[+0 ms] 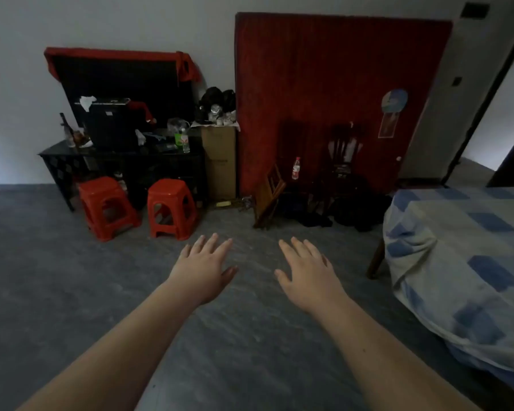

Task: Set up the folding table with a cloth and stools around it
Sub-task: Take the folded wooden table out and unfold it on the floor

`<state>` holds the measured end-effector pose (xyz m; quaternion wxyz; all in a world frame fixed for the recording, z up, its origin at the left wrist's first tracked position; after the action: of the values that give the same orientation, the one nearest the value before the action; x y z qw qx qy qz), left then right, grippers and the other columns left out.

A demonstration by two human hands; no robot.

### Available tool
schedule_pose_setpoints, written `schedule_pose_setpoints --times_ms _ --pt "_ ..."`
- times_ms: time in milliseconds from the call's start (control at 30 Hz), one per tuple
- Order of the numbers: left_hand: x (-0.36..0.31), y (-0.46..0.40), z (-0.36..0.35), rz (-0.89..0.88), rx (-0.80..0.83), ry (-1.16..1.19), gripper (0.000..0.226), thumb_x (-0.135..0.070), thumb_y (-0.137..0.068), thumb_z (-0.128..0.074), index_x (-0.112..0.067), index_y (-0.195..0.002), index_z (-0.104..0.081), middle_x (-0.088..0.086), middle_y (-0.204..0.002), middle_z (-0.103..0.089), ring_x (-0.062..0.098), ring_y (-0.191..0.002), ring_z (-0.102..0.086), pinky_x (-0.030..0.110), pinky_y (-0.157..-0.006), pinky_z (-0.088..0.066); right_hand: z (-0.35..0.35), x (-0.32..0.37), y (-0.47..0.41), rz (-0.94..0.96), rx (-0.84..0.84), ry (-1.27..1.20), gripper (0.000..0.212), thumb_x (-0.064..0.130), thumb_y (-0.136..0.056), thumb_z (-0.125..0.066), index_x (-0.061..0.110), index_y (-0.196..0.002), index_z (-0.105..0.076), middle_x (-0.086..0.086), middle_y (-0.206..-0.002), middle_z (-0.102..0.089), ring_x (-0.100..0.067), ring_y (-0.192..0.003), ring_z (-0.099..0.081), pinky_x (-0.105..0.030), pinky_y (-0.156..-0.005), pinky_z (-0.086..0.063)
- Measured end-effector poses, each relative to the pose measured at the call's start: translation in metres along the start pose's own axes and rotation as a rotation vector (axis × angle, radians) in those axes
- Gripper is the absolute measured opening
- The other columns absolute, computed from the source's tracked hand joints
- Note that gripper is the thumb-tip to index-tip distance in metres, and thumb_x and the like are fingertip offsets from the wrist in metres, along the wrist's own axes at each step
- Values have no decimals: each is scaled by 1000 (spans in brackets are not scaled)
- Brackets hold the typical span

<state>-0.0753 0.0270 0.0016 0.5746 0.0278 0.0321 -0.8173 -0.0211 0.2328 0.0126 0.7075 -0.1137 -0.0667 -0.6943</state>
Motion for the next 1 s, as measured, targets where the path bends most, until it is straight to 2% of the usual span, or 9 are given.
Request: schedule_pose_setpoints --times_ms 600,1000 --pt "147 -285 4 -53 -2 -4 73 -67 -97 -28 -36 -158 -2 3 -168 -4 29 -154 -3 50 -122 -12 -30 35 -302 -53 -16 35 68 56 -100 -37 37 -158 -8 6 -167 -8 -18 -154 -1 -48 -121 -15" --pt "206 -442 -13 -44 41 13 72 -67 -97 -27 -36 -158 -3 4 -168 -4 30 -153 -3 52 -122 -14 -52 22 -472 -78 30 -8 67 53 -102 -39 35 -159 -10 6 -167 -8 -18 -154 -1 -51 -122 -19"
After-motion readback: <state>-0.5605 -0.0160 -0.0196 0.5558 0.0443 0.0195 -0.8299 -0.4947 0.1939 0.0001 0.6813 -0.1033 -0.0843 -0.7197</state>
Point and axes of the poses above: each hand's wrist, its own y-axis away from the middle knuckle, its own z-axis out of the back of the hand, x = y × z, the point moved 8 cm from there along -y, towards the middle knuckle
